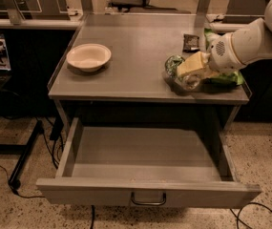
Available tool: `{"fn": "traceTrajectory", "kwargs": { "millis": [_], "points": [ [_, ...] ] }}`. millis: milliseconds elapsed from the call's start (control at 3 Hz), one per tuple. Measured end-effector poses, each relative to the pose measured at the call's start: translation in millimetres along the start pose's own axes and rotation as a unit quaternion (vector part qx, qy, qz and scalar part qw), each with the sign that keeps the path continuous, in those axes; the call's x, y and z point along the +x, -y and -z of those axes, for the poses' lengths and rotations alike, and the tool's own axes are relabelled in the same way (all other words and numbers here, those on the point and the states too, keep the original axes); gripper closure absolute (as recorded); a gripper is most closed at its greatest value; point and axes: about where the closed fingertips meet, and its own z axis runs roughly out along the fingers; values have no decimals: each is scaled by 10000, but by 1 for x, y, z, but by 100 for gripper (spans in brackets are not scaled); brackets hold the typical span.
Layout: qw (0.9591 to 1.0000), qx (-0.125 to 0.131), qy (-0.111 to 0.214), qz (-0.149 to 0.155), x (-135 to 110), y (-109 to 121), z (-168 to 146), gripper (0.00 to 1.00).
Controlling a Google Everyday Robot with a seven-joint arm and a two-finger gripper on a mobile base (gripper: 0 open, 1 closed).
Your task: Place green can into top drawer
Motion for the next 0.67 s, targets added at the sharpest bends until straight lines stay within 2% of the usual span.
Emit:
{"fn": "traceTrajectory", "kwargs": {
  "millis": [333,667],
  "points": [
    [9995,-87,-66,282,15,-17,0,100],
    [9995,-148,247,87,45,-39,22,100]
  ]
}}
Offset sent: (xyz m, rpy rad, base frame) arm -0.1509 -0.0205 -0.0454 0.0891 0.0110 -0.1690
